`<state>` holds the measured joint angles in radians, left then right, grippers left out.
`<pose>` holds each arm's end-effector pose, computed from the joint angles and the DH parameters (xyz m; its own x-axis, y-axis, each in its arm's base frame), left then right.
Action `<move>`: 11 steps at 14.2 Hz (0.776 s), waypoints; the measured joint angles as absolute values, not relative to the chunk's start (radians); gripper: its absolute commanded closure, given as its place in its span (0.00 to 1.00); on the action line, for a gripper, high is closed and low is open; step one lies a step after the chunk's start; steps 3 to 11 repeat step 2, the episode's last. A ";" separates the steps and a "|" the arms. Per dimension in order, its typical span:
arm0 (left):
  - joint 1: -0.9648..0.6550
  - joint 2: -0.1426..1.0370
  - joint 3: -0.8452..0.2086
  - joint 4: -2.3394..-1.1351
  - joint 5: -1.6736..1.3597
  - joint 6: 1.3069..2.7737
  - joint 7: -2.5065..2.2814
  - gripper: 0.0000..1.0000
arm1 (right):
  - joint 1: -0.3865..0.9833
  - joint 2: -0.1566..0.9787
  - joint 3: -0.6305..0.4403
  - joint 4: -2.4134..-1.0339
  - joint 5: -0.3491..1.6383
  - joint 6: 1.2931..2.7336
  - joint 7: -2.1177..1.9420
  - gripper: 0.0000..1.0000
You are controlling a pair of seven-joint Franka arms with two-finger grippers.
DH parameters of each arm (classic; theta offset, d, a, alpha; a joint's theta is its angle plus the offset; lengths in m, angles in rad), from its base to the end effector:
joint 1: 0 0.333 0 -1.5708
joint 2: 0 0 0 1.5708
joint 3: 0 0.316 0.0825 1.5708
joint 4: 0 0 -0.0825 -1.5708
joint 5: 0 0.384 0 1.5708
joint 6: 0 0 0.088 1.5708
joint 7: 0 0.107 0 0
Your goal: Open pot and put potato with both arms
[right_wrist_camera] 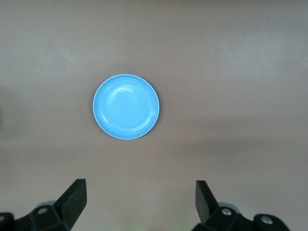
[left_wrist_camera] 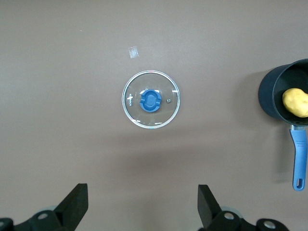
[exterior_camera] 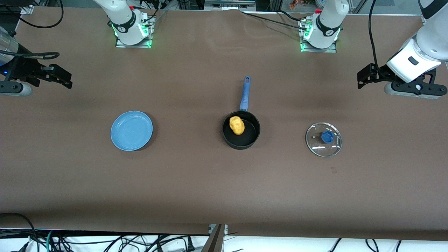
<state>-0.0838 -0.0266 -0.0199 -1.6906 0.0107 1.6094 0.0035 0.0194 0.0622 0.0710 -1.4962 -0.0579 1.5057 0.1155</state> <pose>0.5433 -0.0556 0.5858 0.9927 -0.1072 -0.0546 -0.1080 -0.9941 -0.0110 0.5655 0.0434 0.6193 0.9985 -0.0287 -0.0459 -0.0260 -0.9979 0.0591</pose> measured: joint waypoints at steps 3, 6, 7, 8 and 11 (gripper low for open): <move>-0.084 -0.027 -0.020 -1.691 0.011 1.609 0.003 0.00 | 0.019 0.062 0.071 -1.496 -0.058 1.506 0.115 0.00; -0.084 -0.027 -0.020 -1.691 0.011 1.609 0.003 0.00 | 0.019 0.062 0.071 -1.496 -0.058 1.506 0.115 0.00; -0.084 -0.027 -0.020 -1.691 0.011 1.609 0.003 0.00 | 0.019 0.062 0.071 -1.496 -0.058 1.506 0.115 0.00; -0.084 -0.027 -0.020 -1.691 0.011 1.609 0.003 0.00 | 0.019 0.062 0.071 -1.496 -0.058 1.506 0.115 0.00; -0.084 -0.027 -0.020 -1.691 0.011 1.609 0.003 0.00 | 0.019 0.062 0.071 -1.496 -0.058 1.506 0.115 0.00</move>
